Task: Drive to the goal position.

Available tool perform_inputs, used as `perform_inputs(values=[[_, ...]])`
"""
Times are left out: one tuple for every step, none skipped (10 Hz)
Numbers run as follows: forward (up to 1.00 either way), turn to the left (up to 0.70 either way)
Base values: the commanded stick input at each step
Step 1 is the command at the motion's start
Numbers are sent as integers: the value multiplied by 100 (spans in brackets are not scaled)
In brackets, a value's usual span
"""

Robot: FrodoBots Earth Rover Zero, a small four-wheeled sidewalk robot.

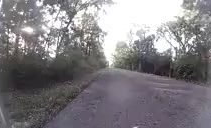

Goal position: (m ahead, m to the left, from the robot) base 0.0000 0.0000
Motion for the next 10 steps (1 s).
perform_inputs(values=[[0, 0], [4, 0], [4, 0], [4, 0], [4, 0], [4, 0], [3, 0], [0, 0], [2, 0], [3, 0]])
